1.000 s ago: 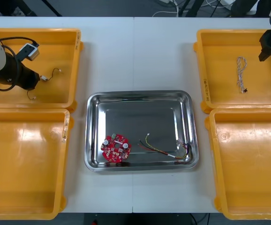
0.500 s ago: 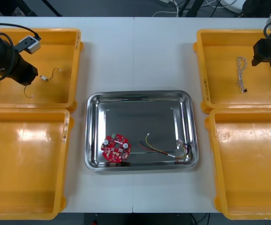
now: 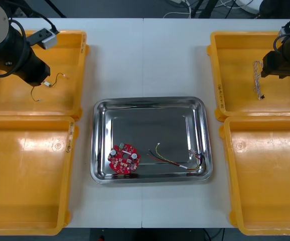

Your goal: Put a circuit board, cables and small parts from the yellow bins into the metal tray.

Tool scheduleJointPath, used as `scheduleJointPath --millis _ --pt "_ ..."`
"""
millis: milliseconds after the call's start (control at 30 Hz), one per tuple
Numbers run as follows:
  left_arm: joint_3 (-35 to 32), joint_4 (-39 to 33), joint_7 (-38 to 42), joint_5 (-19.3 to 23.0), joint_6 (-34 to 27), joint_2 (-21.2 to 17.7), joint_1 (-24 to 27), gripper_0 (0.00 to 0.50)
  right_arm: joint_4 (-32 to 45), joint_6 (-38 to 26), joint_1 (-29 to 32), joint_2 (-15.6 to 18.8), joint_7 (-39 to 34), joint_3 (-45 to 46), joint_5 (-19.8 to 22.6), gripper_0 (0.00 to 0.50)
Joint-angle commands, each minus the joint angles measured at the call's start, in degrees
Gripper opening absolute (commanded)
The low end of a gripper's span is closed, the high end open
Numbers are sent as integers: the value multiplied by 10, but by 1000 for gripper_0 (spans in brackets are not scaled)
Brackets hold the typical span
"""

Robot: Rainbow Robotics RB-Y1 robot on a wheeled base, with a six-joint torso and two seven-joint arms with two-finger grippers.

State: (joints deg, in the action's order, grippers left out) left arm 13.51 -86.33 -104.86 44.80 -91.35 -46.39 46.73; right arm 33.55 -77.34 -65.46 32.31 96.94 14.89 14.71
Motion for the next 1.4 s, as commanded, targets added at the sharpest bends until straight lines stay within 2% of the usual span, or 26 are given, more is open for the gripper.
scheduleJointPath --millis 33,167,300,567,800,1167,1400 --pt "9 -64 141 -21 -25 17 32 0 -38 33 -49 -5 -9 21 4 500" --pt "34 -104 200 -43 -43 38 32 0 -76 68 -63 -6 -16 26 9 500" --pt "59 -129 252 -63 -53 61 32 0 -82 90 -64 -11 -25 26 18 500" --pt "111 -152 343 -110 -59 109 31 0 -85 101 -63 -19 -38 22 8 500" --pt "161 -157 424 -142 -56 145 30 0 -121 141 -63 -21 -34 19 7 500" --pt "209 -156 495 -173 -52 190 24 0 -147 168 -60 -24 -35 16 2 500" --pt "236 -157 527 -177 -27 193 5 0 -149 177 -55 -27 -34 12 2 500"
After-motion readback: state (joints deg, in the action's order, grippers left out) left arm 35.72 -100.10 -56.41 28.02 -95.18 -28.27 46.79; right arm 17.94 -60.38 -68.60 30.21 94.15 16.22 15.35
